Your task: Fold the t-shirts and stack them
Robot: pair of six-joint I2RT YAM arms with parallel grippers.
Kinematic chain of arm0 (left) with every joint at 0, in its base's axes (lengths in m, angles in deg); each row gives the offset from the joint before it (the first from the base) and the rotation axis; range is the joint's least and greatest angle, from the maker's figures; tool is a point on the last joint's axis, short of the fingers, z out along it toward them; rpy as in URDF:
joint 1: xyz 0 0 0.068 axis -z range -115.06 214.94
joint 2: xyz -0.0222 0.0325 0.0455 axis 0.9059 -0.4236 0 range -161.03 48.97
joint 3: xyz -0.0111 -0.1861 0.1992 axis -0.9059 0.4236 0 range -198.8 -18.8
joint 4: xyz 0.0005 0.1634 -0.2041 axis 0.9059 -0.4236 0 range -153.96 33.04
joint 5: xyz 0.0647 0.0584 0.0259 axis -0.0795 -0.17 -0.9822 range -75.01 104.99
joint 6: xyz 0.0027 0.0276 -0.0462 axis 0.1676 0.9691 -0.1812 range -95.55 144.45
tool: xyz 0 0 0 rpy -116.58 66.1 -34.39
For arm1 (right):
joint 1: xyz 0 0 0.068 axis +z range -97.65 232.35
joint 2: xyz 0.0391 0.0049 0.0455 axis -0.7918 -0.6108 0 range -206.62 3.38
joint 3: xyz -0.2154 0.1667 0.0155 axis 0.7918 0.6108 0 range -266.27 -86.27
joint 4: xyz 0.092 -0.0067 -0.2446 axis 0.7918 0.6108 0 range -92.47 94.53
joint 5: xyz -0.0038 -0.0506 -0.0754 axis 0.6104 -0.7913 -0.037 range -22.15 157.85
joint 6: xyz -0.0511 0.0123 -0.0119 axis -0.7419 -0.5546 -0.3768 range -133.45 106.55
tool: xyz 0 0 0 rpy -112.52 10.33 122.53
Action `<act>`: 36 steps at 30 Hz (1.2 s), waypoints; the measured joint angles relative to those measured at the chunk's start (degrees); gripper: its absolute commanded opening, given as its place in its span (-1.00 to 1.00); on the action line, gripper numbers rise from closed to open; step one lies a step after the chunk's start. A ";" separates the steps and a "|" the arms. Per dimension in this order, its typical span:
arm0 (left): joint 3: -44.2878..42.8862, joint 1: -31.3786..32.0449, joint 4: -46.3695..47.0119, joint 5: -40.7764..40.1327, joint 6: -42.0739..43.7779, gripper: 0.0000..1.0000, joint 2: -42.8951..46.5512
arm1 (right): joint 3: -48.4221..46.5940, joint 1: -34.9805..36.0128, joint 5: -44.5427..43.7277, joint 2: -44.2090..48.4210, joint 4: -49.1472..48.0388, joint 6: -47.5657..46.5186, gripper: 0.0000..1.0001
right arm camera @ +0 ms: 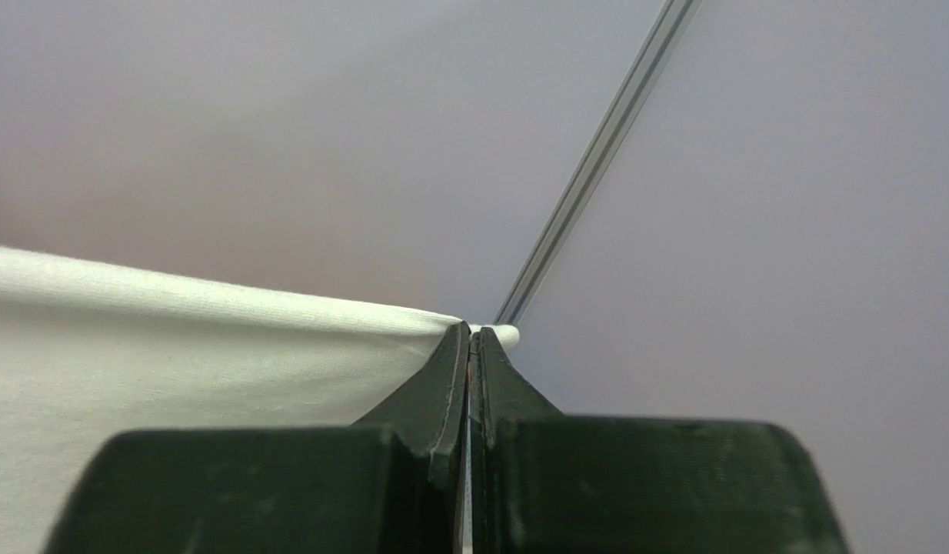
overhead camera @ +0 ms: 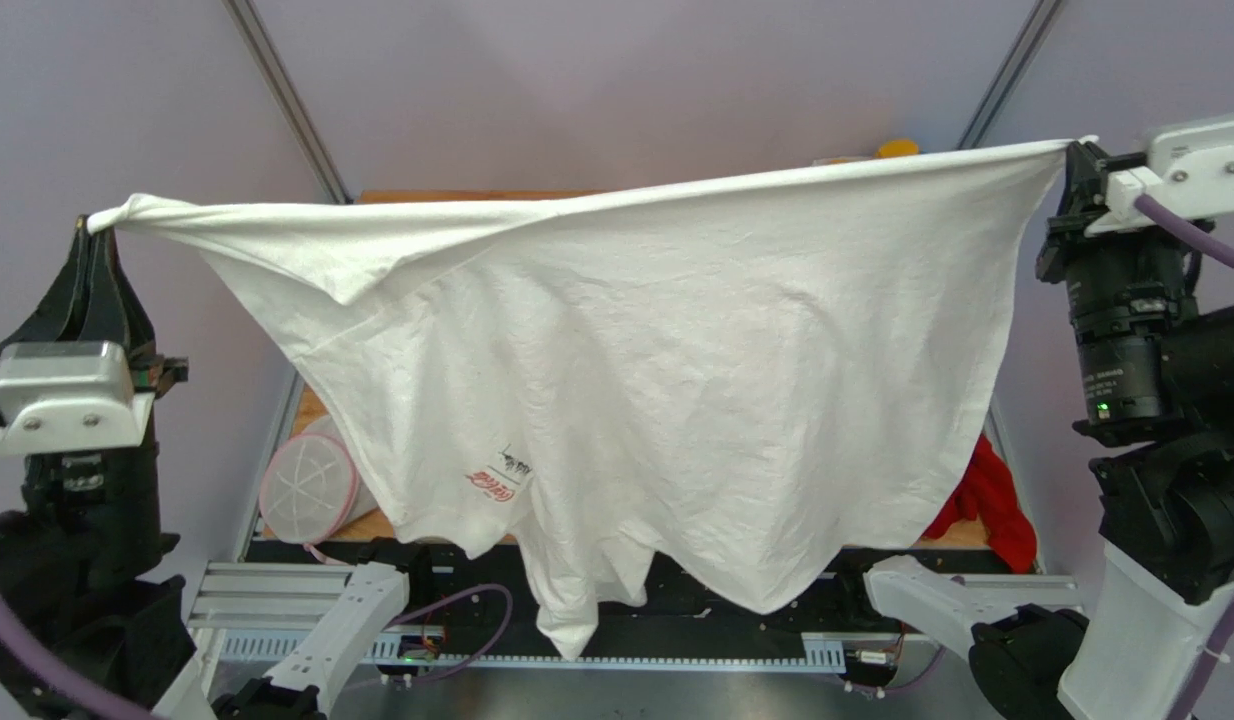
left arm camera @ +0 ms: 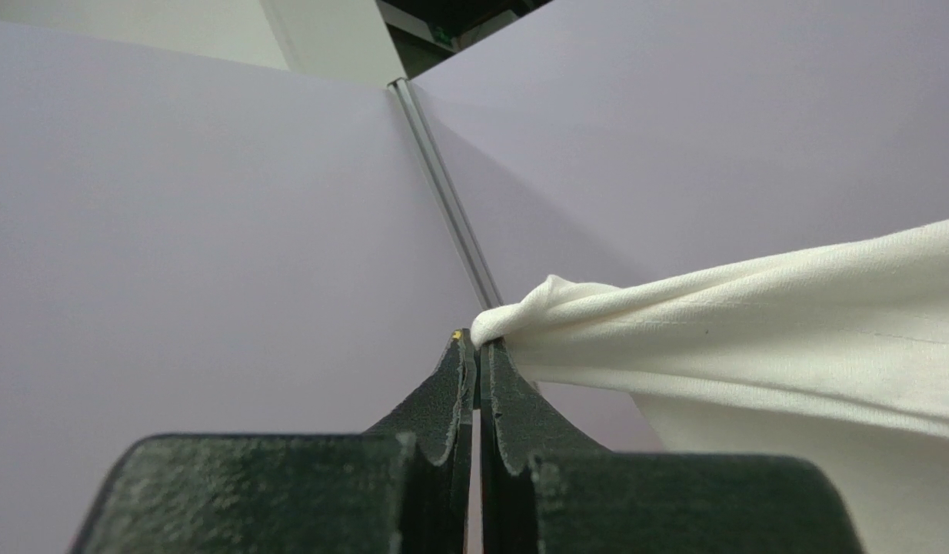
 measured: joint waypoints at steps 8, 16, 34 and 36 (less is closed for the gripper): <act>4.11 0.00 10.34 -6.14 5.84 -1.00 -12.61 | 7.56 0.00 -3.06 -4.90 -4.07 -3.06 -1.00; -8.37 0.09 9.66 -11.45 10.27 -1.00 -28.72 | 0.04 -0.02 -5.75 -14.03 -4.44 -6.54 -1.00; -10.12 0.70 5.84 -9.16 12.11 -1.00 -14.62 | -2.36 0.81 -2.78 -7.56 -5.73 -9.33 -1.00; -6.67 0.70 5.51 -8.94 12.26 -1.00 -11.58 | -1.62 0.81 -2.23 -5.49 -4.85 -8.94 -1.00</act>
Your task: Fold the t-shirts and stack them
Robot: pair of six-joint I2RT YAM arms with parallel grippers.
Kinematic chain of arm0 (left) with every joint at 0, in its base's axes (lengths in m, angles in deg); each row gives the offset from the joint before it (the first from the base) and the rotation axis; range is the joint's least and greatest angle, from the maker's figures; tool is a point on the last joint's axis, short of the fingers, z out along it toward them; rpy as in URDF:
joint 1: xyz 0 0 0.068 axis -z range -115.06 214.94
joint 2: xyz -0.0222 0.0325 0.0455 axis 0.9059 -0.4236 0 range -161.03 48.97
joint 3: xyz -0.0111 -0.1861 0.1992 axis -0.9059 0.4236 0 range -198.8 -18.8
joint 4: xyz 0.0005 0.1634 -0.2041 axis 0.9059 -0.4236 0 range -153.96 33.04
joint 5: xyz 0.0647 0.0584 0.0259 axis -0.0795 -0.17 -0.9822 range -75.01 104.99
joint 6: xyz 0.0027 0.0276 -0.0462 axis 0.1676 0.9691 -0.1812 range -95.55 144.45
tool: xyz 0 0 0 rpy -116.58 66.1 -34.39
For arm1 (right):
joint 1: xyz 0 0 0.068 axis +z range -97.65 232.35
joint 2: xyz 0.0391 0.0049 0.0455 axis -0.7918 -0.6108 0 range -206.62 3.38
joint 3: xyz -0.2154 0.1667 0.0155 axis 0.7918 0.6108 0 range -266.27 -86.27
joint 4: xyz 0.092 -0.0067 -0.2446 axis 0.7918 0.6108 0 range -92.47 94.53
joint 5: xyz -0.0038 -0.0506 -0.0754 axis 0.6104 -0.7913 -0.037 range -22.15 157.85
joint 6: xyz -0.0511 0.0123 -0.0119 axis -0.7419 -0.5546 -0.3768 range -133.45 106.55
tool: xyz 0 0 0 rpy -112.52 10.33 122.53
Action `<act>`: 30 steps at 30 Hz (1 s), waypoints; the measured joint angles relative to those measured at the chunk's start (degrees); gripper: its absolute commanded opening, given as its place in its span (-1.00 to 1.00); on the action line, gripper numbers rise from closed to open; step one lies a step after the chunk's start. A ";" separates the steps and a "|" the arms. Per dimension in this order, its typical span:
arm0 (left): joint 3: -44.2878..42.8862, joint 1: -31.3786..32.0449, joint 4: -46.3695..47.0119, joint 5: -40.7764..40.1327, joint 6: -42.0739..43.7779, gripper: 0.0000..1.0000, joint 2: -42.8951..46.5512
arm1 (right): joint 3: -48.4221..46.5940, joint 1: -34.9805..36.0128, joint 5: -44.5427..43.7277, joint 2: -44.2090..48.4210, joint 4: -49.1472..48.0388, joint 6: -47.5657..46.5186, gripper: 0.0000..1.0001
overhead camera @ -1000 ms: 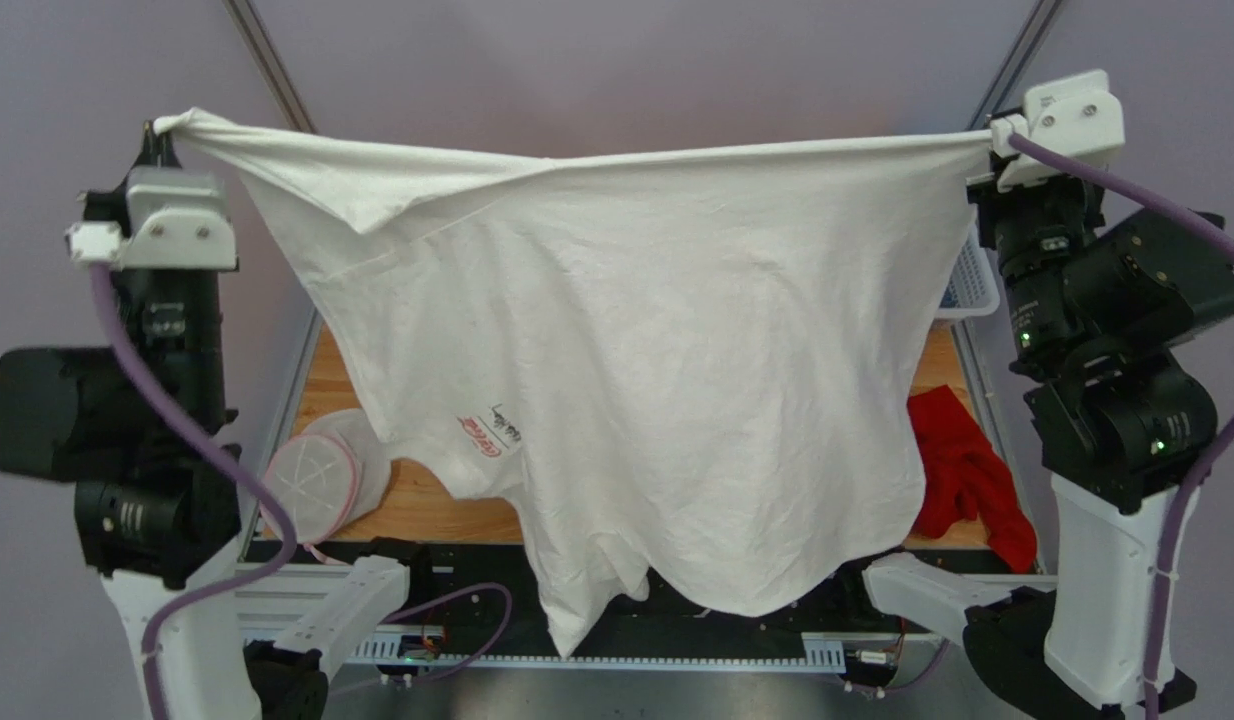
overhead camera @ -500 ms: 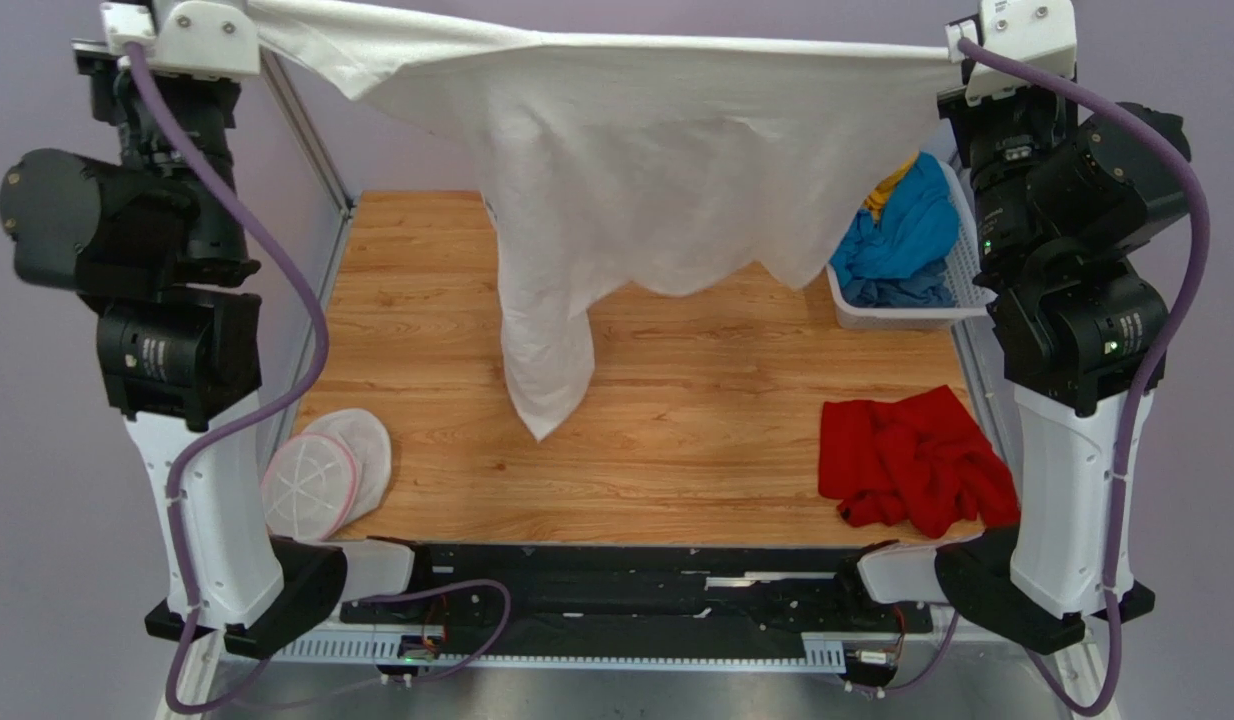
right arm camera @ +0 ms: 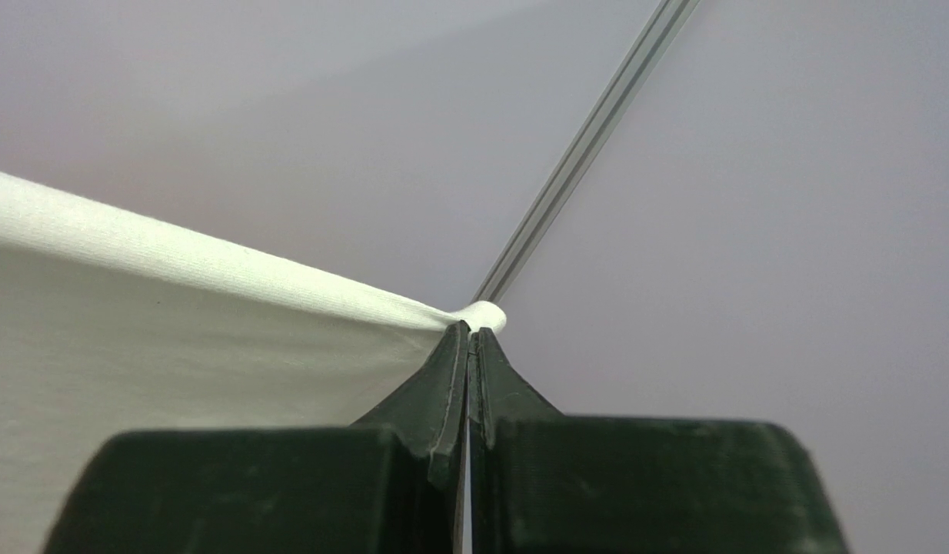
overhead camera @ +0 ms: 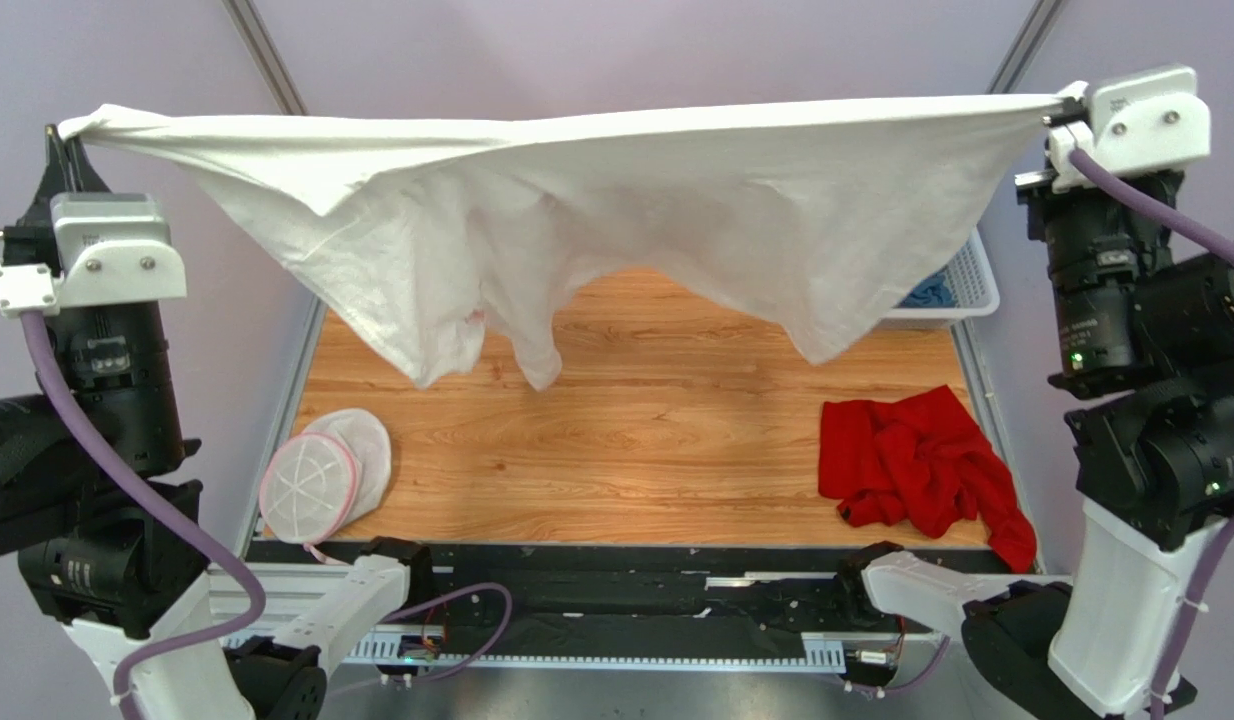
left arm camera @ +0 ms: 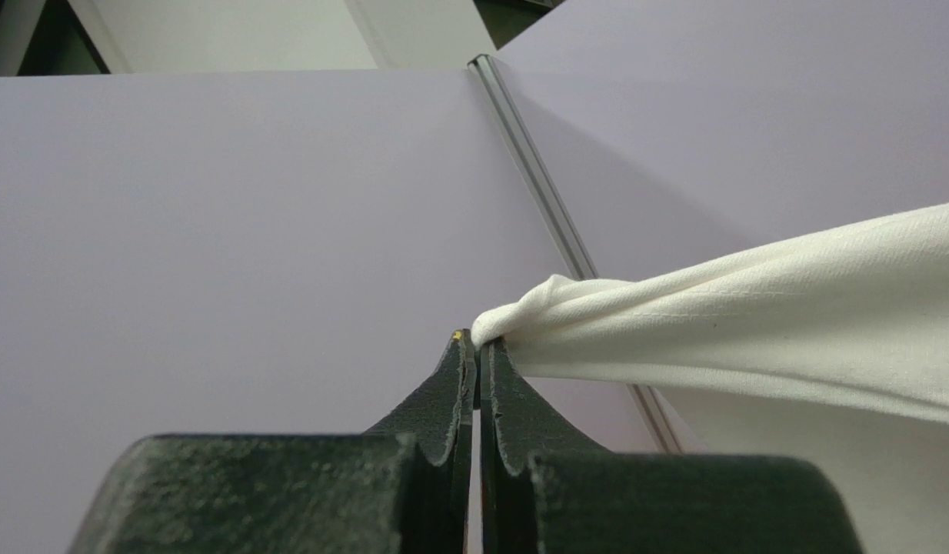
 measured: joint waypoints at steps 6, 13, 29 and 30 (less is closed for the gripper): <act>0.52 -0.59 0.94 -6.12 1.20 -1.00 2.58 | -1.38 -1.33 -6.38 2.93 1.36 0.04 -1.00; -0.57 -0.87 3.72 -10.10 1.20 -1.00 0.94 | 1.62 -1.53 -9.62 3.43 -0.68 0.26 -1.00; 9.22 -0.92 -1.25 -5.77 -2.47 -1.00 -13.09 | 22.08 -1.62 3.58 -7.41 6.56 13.11 -1.00; 6.99 -0.92 -2.43 -5.60 -3.43 -1.00 -14.40 | 22.10 -1.62 4.63 -8.41 7.37 14.34 -1.00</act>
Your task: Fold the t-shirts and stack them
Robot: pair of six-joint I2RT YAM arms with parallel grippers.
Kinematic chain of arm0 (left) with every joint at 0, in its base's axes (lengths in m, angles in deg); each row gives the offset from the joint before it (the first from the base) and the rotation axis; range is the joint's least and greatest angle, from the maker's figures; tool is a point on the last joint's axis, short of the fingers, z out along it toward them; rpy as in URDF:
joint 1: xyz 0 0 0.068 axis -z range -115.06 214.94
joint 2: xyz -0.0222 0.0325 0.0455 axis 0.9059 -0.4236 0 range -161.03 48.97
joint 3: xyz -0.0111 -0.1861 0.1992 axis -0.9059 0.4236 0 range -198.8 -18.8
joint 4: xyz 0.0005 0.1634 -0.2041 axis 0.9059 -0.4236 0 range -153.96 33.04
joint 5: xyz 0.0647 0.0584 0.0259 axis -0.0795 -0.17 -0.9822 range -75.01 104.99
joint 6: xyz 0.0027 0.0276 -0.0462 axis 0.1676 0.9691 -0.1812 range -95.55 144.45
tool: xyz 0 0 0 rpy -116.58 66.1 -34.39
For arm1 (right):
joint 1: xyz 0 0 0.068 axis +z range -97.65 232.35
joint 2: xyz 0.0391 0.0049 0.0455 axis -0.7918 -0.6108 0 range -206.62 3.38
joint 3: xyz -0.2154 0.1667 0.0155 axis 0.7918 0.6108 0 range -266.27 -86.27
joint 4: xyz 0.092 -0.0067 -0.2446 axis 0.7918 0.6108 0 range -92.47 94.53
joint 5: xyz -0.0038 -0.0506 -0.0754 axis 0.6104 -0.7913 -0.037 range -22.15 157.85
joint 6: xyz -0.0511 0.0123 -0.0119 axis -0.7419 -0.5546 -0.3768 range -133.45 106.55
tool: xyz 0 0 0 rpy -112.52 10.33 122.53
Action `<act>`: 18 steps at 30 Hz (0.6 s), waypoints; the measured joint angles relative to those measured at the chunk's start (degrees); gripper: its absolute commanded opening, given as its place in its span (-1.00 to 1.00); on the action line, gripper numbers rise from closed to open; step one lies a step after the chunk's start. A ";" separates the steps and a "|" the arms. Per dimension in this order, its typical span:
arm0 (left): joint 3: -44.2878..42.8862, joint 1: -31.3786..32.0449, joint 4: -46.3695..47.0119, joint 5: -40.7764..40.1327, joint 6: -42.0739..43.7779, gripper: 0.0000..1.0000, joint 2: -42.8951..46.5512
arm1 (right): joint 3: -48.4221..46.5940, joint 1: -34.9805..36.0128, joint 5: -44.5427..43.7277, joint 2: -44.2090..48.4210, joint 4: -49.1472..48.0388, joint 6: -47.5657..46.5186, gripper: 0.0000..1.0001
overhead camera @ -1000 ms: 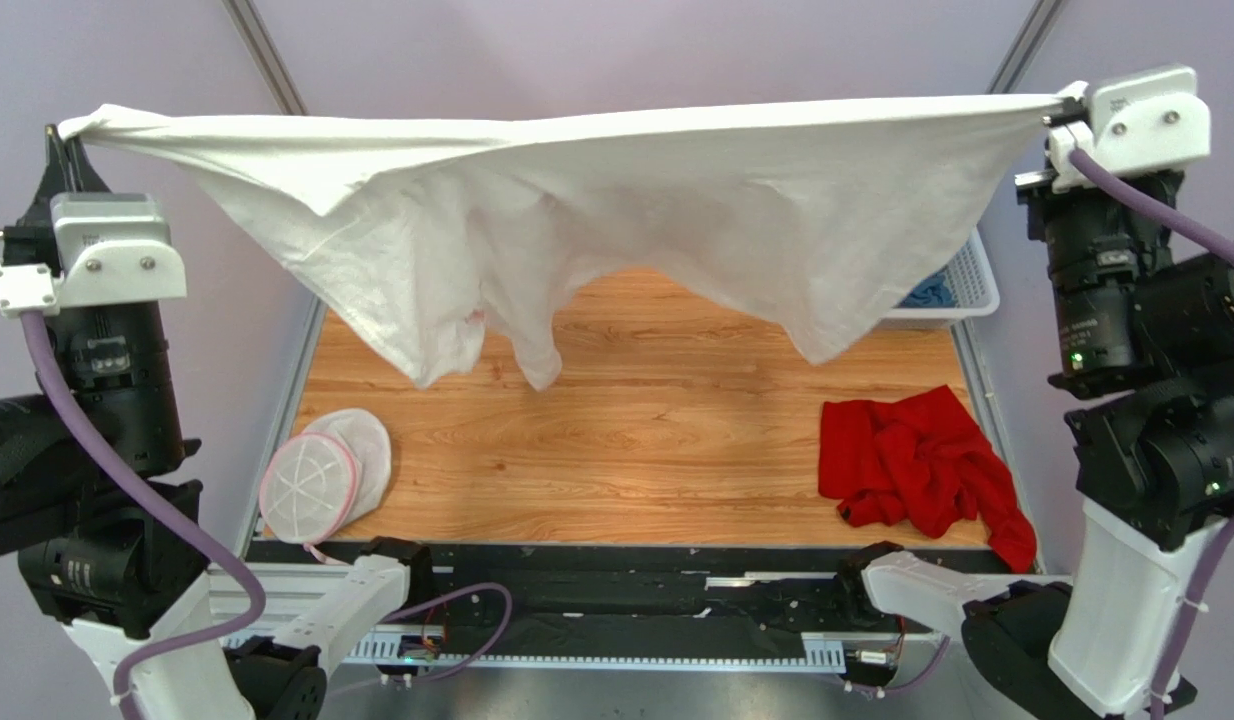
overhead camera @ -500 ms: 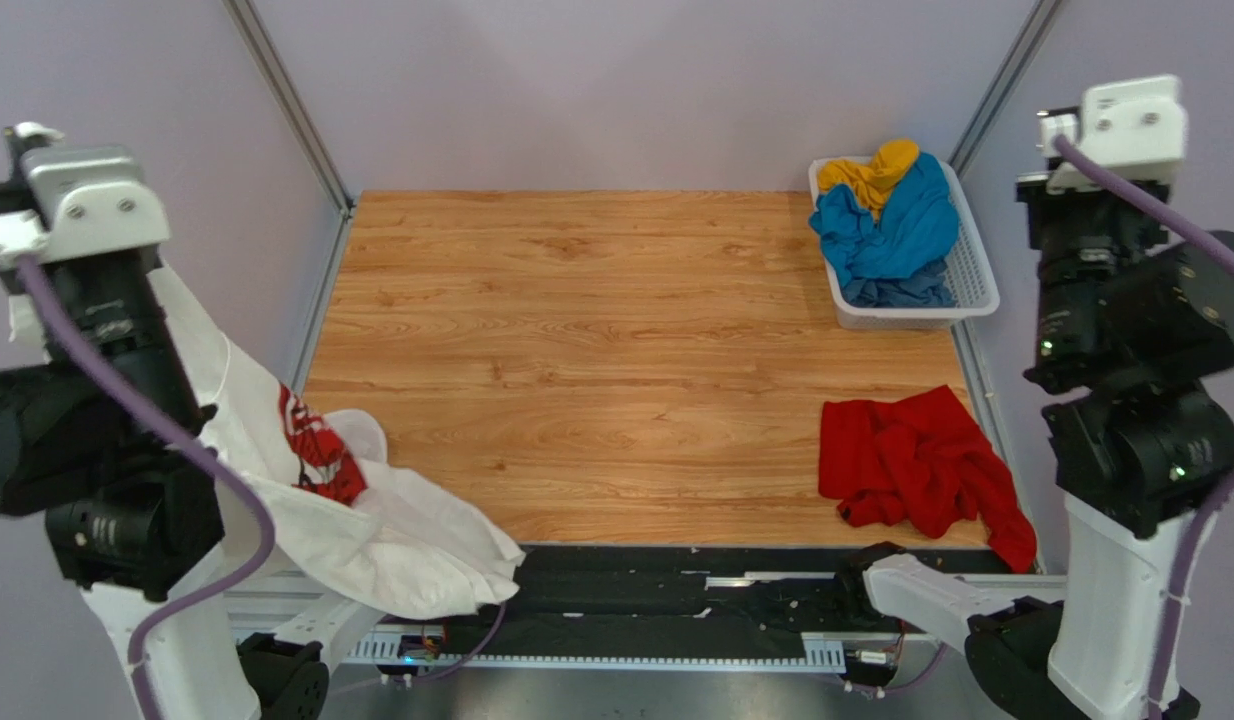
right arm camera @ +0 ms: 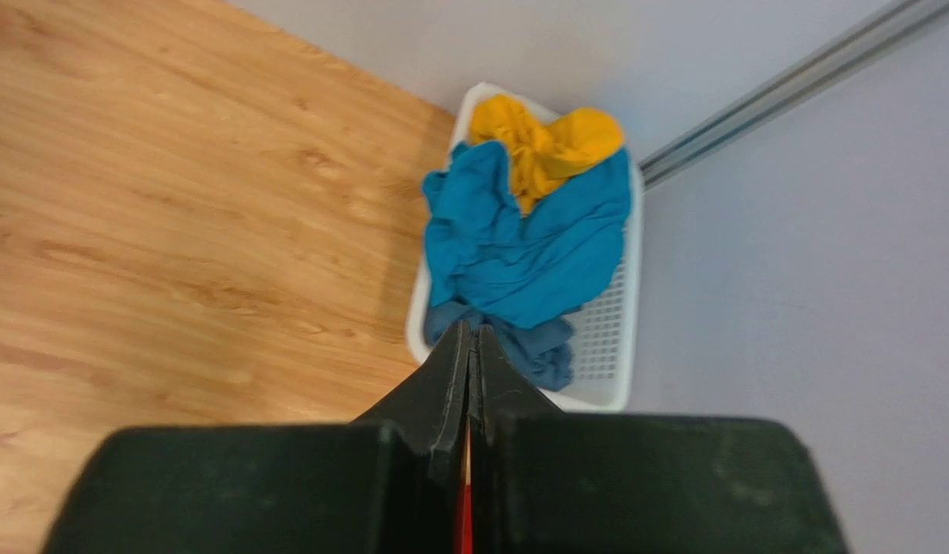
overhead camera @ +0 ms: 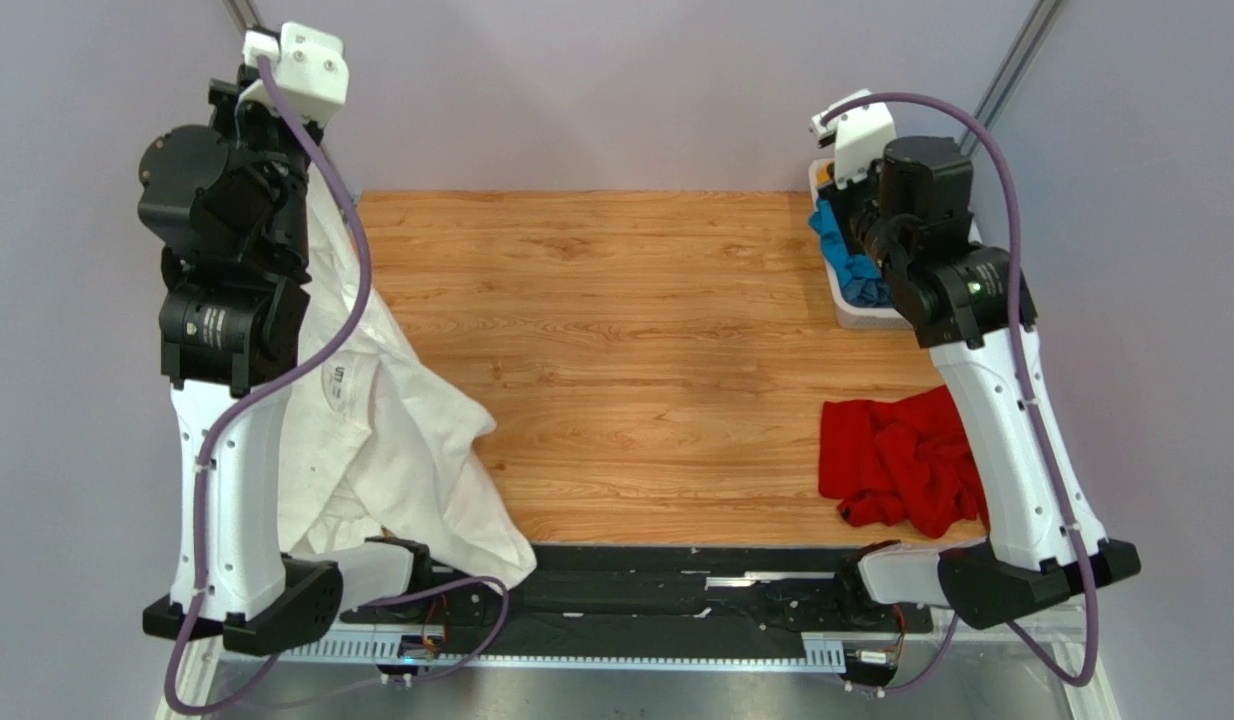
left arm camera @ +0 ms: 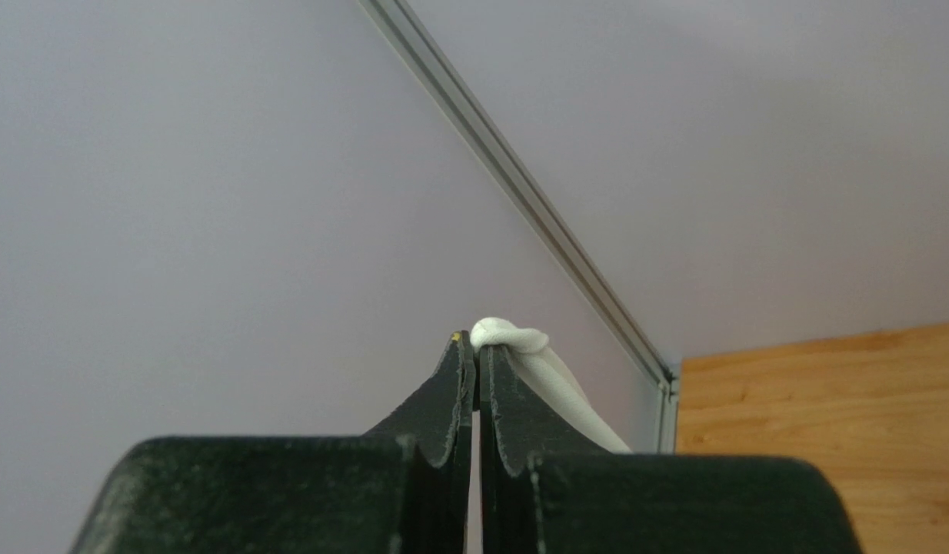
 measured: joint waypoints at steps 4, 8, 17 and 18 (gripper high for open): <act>-16.61 0.15 -7.28 0.17 -5.22 -1.00 -9.07 | 0.00 0.00 4.94 -4.76 2.47 5.46 -1.00; -27.56 0.57 -10.54 -1.31 -7.87 -1.00 -15.34 | 0.07 0.00 8.20 -8.17 4.68 8.74 -1.00; -2.21 3.43 -7.58 -2.03 -5.18 -1.00 -6.27 | 5.27 1.95 12.46 -9.29 5.31 10.78 -1.00; 1.70 3.72 -7.04 -2.16 -4.39 -1.00 -4.81 | 5.90 2.75 12.90 -9.86 5.55 10.78 -1.00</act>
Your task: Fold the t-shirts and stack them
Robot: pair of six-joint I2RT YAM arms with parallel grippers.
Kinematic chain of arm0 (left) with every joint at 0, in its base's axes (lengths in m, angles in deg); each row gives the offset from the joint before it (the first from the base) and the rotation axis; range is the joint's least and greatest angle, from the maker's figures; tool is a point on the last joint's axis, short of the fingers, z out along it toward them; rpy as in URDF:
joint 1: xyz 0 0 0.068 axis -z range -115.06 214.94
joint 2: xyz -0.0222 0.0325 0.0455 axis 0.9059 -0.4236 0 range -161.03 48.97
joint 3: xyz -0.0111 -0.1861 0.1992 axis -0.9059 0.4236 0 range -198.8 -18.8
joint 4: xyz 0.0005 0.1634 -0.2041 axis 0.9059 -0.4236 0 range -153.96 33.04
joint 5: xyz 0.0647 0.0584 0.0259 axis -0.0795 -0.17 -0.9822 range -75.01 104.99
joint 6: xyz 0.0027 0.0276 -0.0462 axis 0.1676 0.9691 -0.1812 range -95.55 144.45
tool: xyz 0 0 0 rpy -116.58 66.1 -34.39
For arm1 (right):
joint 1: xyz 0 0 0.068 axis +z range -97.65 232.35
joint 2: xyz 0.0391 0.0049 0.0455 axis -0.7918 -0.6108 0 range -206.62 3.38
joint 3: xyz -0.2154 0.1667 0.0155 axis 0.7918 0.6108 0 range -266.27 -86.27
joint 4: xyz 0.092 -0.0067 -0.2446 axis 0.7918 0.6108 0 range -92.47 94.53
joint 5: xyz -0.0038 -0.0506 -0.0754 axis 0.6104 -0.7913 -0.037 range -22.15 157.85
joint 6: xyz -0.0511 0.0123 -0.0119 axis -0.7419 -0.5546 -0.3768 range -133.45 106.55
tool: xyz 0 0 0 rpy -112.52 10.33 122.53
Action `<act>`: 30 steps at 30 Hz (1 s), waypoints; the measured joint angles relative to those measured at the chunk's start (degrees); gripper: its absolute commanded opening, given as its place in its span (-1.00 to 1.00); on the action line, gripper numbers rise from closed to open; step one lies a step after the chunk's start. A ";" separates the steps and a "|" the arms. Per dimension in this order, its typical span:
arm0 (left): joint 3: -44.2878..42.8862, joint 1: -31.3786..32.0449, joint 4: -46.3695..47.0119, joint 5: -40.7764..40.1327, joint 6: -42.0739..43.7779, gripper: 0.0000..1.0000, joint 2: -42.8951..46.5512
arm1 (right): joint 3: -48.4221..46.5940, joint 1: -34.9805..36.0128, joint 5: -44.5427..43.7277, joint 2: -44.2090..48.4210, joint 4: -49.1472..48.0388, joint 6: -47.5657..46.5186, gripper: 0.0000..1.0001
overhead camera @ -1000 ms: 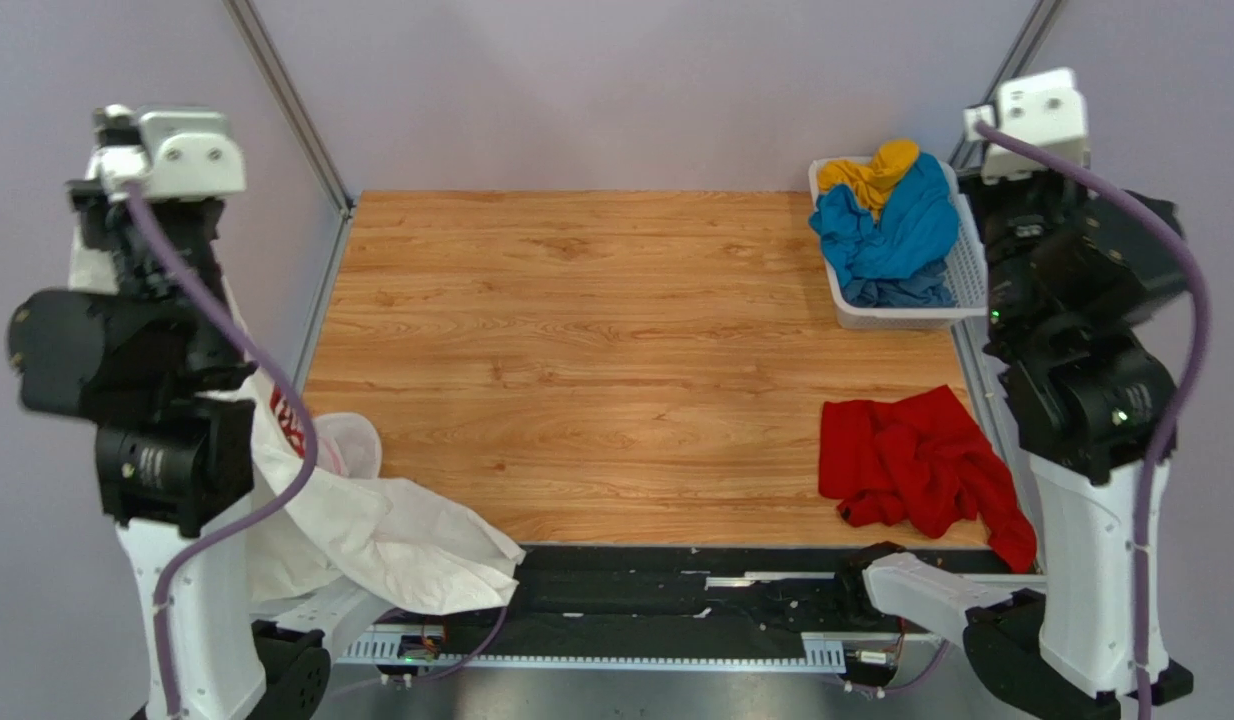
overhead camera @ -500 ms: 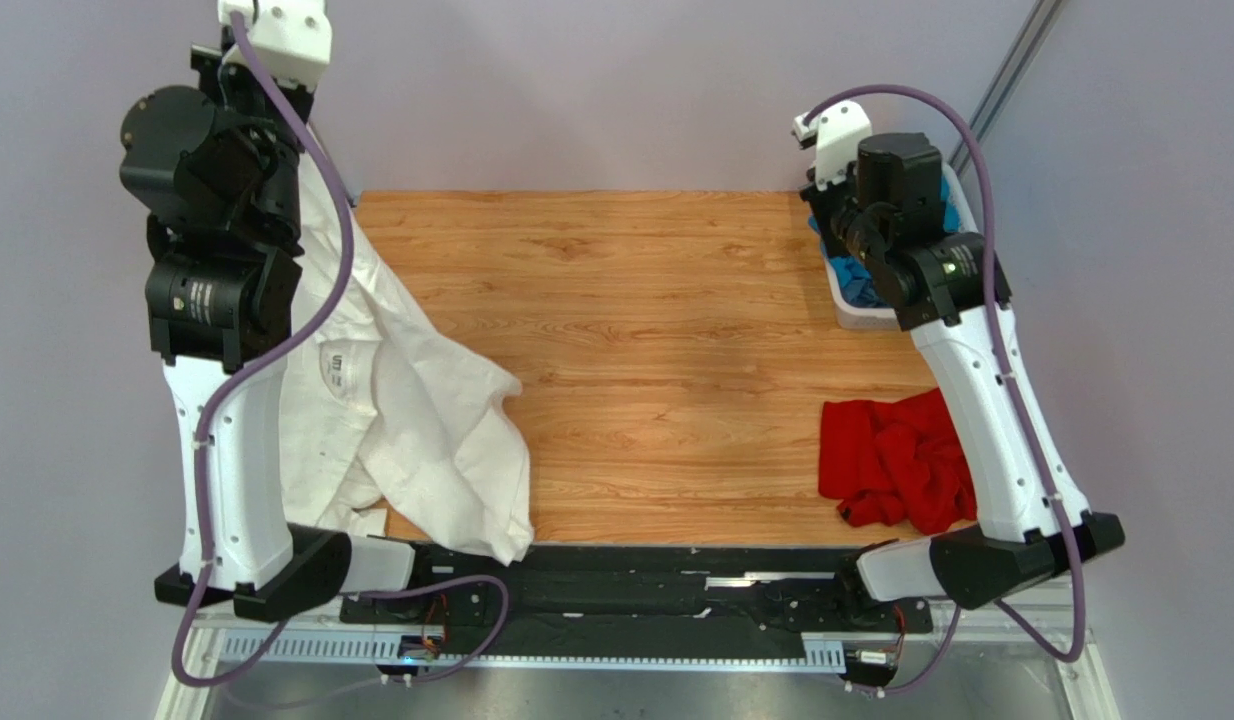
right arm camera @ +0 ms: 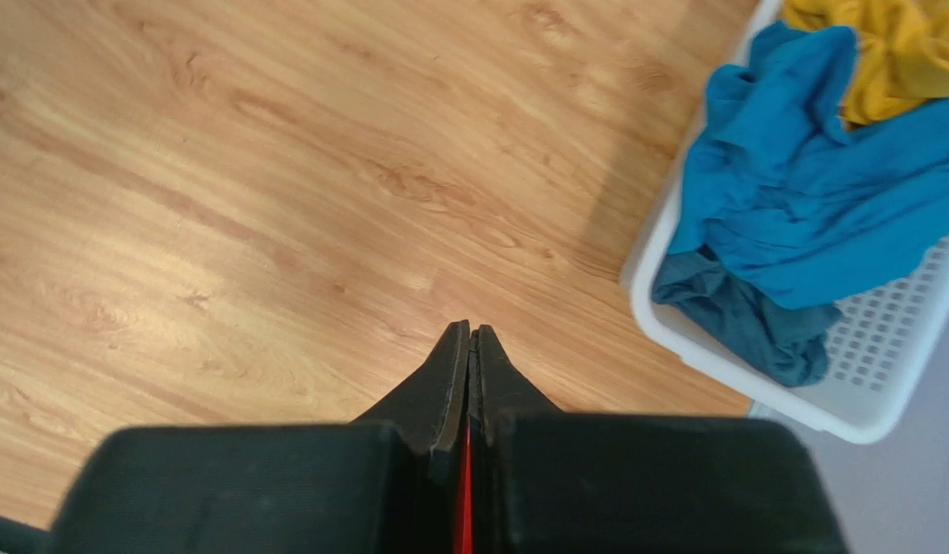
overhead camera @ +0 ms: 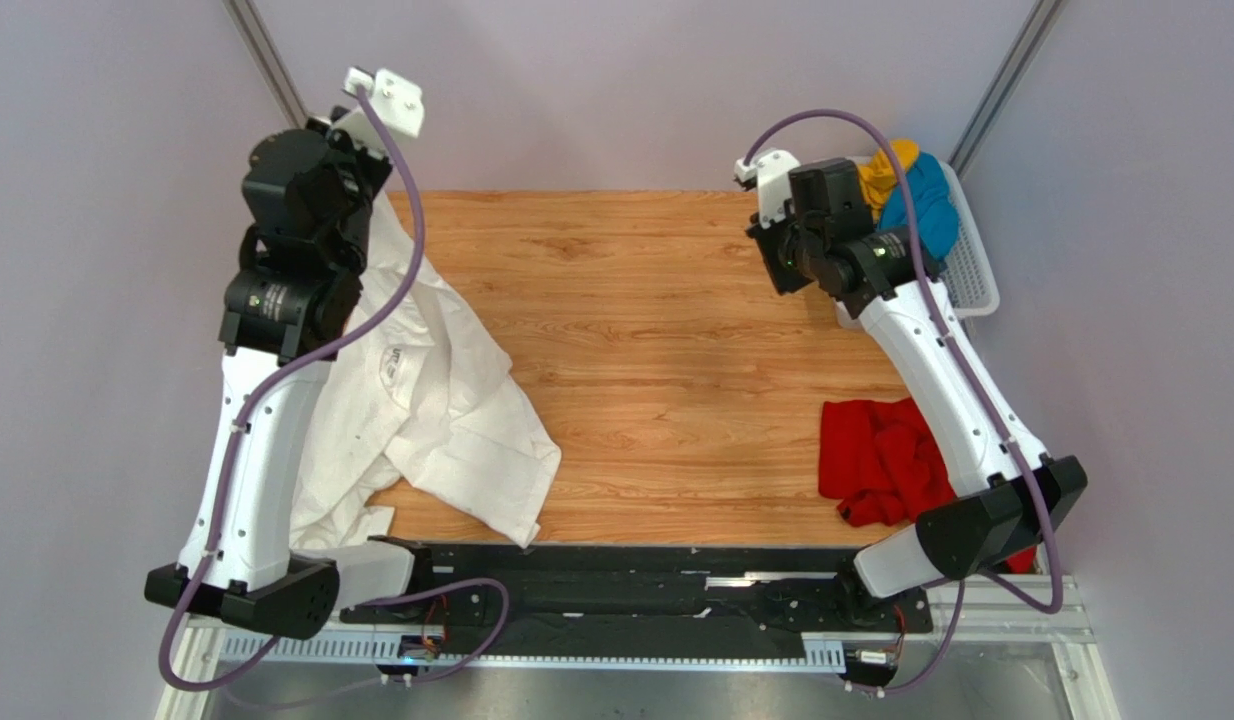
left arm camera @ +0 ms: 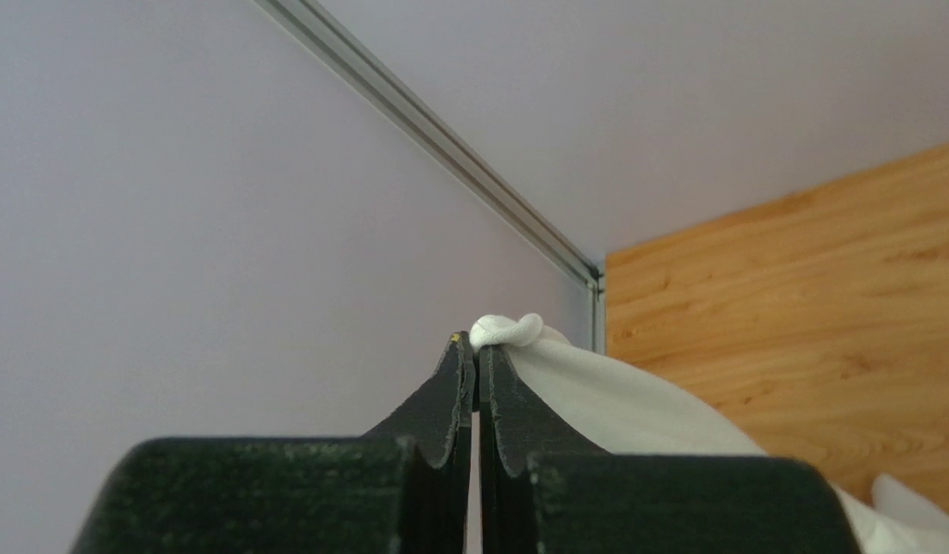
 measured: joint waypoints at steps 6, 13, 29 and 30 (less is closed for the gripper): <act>15.74 0.52 5.22 -4.48 7.28 -1.00 5.09 | 0.39 3.85 1.29 -7.52 0.66 -0.02 -1.00; 20.31 0.46 15.43 -13.20 18.62 -1.00 9.86 | -5.60 6.01 1.53 -17.22 1.25 -0.02 -1.00; 27.52 0.24 30.01 -21.27 34.05 -1.00 20.94 | -9.60 12.09 1.38 -25.73 0.37 -0.20 -1.00; 28.74 0.20 31.21 -21.46 35.04 -1.00 20.90 | -9.81 12.11 1.57 -25.73 0.35 -0.20 -1.00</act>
